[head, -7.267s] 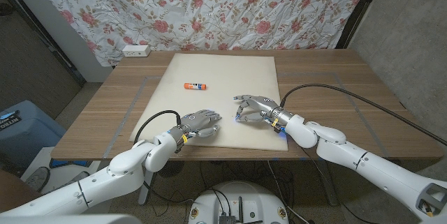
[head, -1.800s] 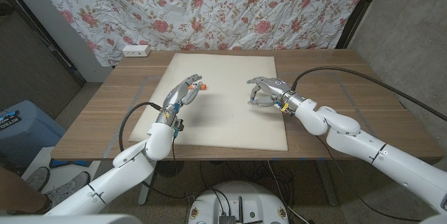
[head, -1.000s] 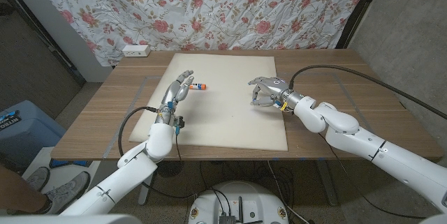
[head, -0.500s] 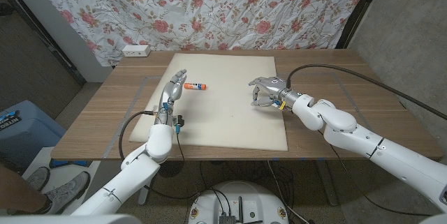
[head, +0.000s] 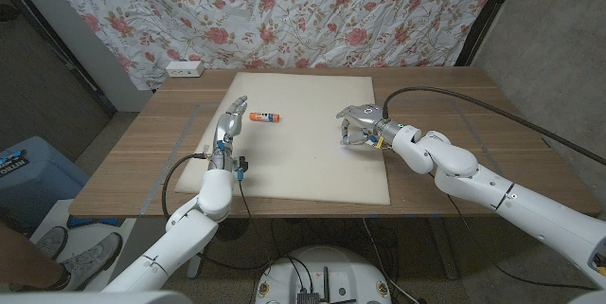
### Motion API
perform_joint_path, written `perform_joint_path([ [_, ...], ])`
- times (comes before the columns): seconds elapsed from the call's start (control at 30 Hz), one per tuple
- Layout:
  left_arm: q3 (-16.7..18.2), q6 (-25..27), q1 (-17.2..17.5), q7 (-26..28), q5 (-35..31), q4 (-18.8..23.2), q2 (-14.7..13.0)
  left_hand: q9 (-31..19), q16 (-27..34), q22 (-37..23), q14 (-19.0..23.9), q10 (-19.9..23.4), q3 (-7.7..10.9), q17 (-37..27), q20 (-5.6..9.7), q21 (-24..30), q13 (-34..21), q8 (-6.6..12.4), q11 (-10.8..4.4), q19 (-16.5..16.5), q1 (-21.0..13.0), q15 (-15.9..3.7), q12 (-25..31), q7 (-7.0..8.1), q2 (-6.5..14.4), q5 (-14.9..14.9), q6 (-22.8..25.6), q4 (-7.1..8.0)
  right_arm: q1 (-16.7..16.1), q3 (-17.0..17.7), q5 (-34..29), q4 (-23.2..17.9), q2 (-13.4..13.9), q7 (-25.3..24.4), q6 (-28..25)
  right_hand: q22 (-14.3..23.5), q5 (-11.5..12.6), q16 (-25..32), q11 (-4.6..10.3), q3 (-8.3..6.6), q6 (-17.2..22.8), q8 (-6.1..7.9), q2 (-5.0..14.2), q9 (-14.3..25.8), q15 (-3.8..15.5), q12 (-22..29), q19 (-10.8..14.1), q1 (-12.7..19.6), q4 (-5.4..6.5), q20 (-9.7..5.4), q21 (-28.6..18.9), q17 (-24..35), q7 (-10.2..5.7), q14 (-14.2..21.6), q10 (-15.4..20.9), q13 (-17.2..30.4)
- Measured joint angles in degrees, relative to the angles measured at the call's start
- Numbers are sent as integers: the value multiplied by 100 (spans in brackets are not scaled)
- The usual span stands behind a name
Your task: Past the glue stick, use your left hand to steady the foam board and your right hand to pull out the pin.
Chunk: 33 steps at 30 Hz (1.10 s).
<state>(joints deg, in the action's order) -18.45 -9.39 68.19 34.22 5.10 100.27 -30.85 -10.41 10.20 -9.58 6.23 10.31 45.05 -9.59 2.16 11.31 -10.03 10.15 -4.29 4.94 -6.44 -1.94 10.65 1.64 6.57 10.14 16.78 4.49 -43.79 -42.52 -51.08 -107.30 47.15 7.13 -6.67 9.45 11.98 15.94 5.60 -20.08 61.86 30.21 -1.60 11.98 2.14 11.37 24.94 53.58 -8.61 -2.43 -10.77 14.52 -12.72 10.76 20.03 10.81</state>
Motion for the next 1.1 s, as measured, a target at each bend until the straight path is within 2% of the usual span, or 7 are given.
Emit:
perform_joint_path([
  [0.2,-2,-8,-42,-7,23,-48,7,0,0,0,0,0,1,0,0,-37,0,0,0,0,0,0,0,0,0,0,0,0,61,-48,-84,17,-42,111,-47,0,40,-27,-49,0,-422,-196,-100,18,0,-36,-61,-100,0,61,0,26,14,0,-114,0],
  [0.37,-13,-12,-72,-7,23,-81,10,0,0,0,0,0,1,-1,0,-37,0,0,0,0,0,0,0,0,0,0,0,-1,87,-68,-122,24,-64,165,-74,0,41,-57,-121,36,-655,-291,-217,17,21,-58,-81,-217,33,81,0,26,23,-23,-248,0],
  [0.43,-17,-14,-81,-7,24,-91,11,0,0,0,0,0,1,-1,0,-36,0,0,0,0,0,0,0,0,0,0,0,-1,103,-77,-131,32,-75,186,-81,0,74,-82,-142,79,-790,-362,-315,17,-4,-80,-117,-317,47,117,0,26,14,-69,-327,0],
  [0.6,-25,-15,-94,1,24,-108,13,17,0,0,0,0,1,-1,0,-36,0,0,0,0,0,0,0,0,0,0,0,-1,136,-92,-136,51,-105,240,-92,0,138,-134,-191,150,-1157,-543,-343,17,-9,-101,-184,-455,88,183,0,48,39,-160,-546,27],
  [0.63,-25,-15,-94,1,24,-108,13,27,0,0,0,0,1,-1,0,-36,0,0,0,0,0,0,0,0,0,0,0,-1,138,-93,-136,52,-108,241,-93,0,141,-156,-192,161,-1246,-584,-371,15,-31,-101,-188,-581,98,187,0,53,49,-198,-587,27],
  [0.83,-26,3,-96,26,31,-116,13,30,0,0,0,0,1,-1,0,-36,0,0,0,0,0,0,0,0,0,0,0,-1,169,-100,-88,68,-139,322,-117,0,221,-222,-288,200,-1681,-806,-450,0,-184,-101,-309,-782,138,307,0,72,188,-351,-885,26],
  [1.1,-26,34,-98,49,65,-140,17,30,0,0,-31,-2,1,-2,0,-36,0,0,2,0,0,-31,0,0,0,0,1,-1,211,-100,72,103,-165,421,-133,0,265,-267,-422,293,-2068,-972,-491,1,-297,-101,-431,-1046,231,346,0,79,311,-526,-1081,26],
])
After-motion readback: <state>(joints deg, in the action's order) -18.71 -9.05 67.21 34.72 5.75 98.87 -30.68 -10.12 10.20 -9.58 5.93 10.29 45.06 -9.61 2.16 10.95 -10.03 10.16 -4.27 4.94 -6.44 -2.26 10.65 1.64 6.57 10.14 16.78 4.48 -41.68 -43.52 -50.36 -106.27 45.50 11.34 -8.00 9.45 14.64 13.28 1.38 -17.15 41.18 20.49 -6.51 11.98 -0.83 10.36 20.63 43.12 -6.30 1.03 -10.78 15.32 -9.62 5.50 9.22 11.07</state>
